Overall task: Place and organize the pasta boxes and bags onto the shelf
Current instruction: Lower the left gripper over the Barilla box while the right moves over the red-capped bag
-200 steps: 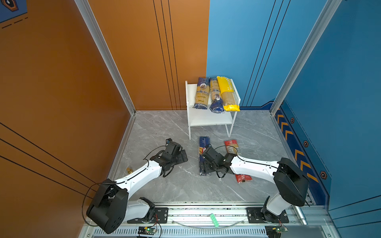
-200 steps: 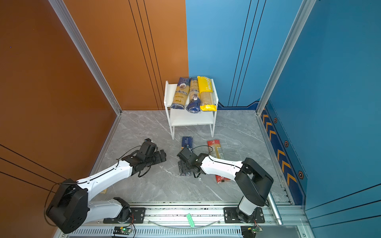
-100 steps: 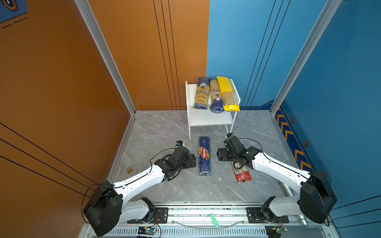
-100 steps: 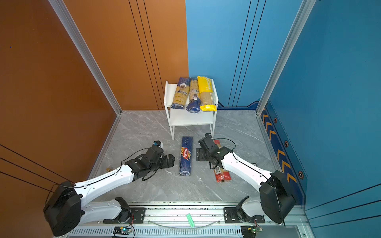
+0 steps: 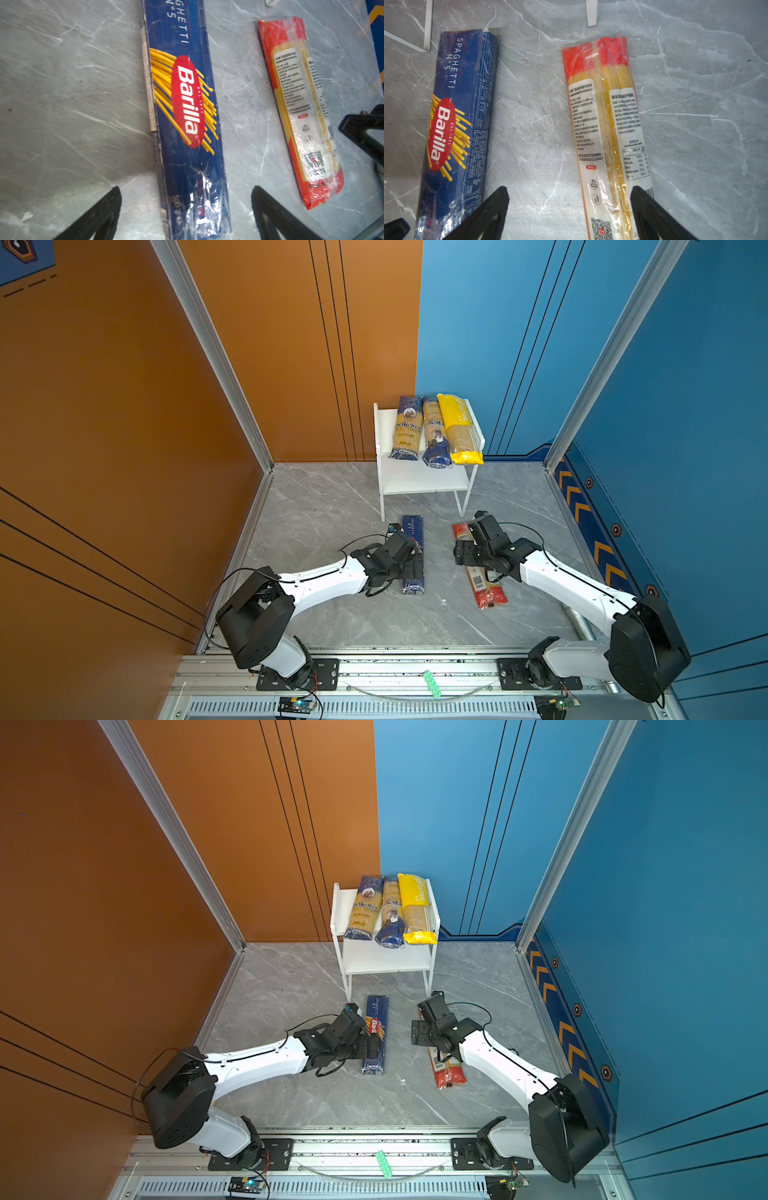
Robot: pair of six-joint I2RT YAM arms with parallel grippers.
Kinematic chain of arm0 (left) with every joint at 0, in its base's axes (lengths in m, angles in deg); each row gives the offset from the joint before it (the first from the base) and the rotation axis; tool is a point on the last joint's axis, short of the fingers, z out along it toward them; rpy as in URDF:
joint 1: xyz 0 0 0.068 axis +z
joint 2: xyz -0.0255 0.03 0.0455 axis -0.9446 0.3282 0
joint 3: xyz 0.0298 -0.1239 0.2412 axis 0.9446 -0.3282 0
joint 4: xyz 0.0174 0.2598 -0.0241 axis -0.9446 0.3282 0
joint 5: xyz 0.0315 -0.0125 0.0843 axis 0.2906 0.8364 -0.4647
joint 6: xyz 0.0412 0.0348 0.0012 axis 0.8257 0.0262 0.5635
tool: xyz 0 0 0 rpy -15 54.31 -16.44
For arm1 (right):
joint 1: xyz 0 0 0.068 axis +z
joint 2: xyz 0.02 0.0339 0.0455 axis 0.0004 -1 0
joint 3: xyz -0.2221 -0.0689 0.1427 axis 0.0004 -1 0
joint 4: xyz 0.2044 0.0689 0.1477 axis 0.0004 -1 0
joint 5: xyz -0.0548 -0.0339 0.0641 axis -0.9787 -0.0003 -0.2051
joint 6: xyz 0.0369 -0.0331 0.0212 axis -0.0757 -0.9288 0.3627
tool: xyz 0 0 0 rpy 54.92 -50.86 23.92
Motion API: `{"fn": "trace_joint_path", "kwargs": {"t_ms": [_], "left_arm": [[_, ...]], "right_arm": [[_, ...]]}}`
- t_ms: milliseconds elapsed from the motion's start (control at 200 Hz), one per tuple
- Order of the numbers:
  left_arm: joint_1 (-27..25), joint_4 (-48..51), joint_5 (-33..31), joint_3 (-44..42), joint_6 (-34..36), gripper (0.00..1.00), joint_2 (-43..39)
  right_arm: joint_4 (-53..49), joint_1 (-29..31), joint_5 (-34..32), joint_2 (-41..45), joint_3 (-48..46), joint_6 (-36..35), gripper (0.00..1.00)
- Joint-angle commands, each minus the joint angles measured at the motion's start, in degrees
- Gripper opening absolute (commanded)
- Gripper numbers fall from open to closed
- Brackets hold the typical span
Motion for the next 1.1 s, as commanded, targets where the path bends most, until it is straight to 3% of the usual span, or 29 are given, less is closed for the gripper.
{"fn": "trace_joint_path", "kwargs": {"t_ms": [0, 426, 791, 1092], "left_arm": [[-1.13, 2.84, 0.86, 3.15, -0.64, 0.98, 2.80], [-6.27, 10.05, -2.35, 10.49, -3.34, 0.98, 11.24], [-7.85, 14.38, -7.41, 10.72, -6.53, 0.98, 12.57], [-8.02, 14.97, -7.76, 10.34, -7.63, 0.98, 13.73]], "right_arm": [[0.90, -1.45, 1.83, 1.79, -1.98, -1.34, 0.90], [4.01, -6.11, 6.06, 4.95, -7.36, -2.78, 0.90], [5.58, -7.17, 7.64, 7.91, -11.43, -2.14, 0.90], [5.67, -7.54, 7.55, 10.05, -13.71, -1.62, 0.91]]}}
